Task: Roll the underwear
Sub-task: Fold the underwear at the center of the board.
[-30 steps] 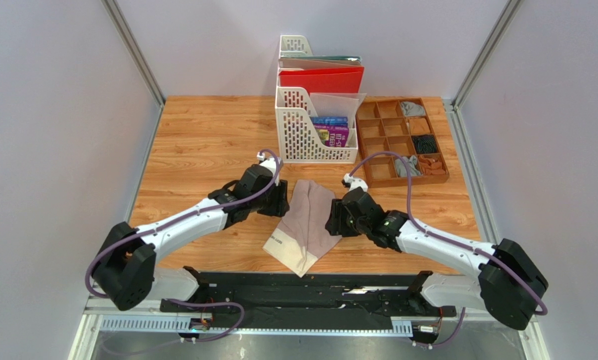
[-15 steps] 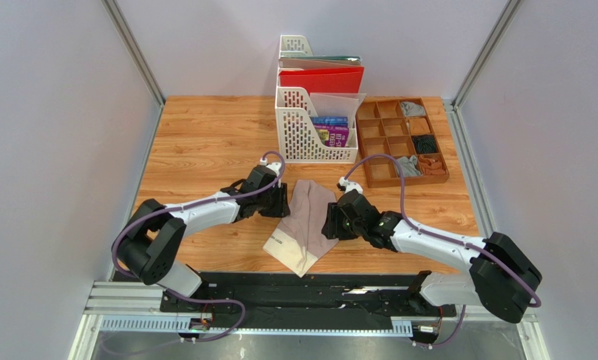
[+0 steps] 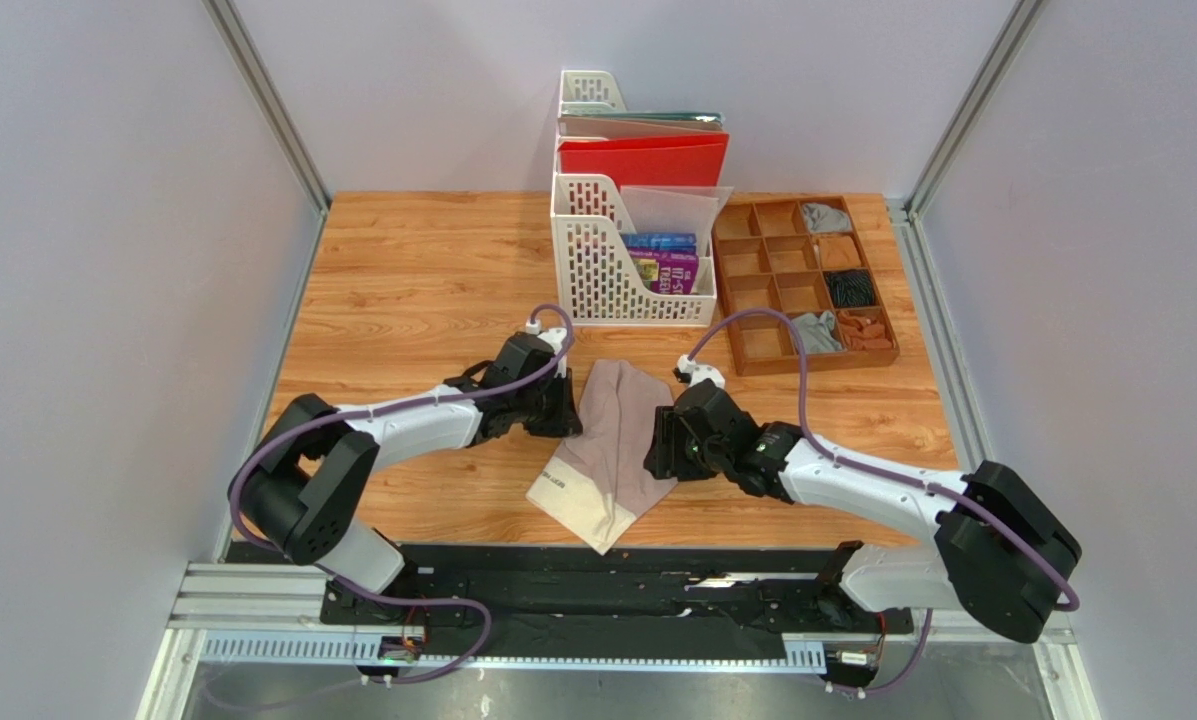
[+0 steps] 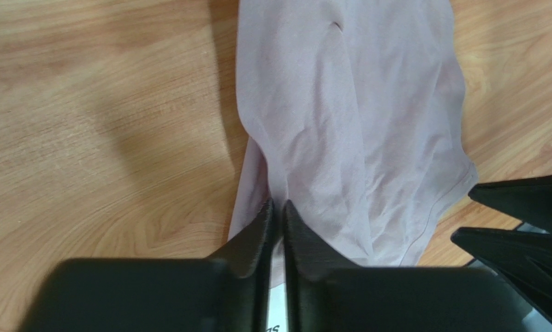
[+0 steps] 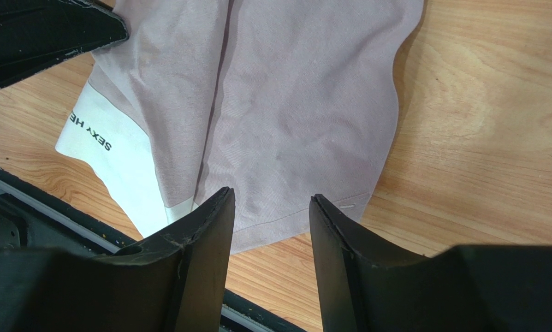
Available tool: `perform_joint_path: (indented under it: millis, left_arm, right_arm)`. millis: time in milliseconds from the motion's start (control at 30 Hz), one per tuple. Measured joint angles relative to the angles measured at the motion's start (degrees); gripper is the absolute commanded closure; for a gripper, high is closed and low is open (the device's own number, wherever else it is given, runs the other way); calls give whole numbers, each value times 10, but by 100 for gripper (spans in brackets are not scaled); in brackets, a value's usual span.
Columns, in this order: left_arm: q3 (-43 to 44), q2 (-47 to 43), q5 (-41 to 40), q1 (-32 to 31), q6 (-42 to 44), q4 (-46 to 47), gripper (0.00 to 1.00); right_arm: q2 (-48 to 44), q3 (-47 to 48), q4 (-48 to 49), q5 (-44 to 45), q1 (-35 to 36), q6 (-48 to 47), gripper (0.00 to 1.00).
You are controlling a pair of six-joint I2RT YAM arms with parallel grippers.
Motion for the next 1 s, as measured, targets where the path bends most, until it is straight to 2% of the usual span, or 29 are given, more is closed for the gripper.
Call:
perform_joint_path:
  millis: [33,500,767,1000]
  left_arm:
    - [0,0,5,0,0,1,100]
    - [10,-2,56,-9,-4,32,100]
    - [79,23,59,-69,-3,32,100]
    - [129,73,58,-106,-2,22,100]
  right_arm:
    - [0,0,0,0,0,0,52]
    - [0,-7,-1,17,0,0,52]
    - [-13,-20,-10,42,1,6,51]
    - [-76,-39,-35,70,1,14,45]
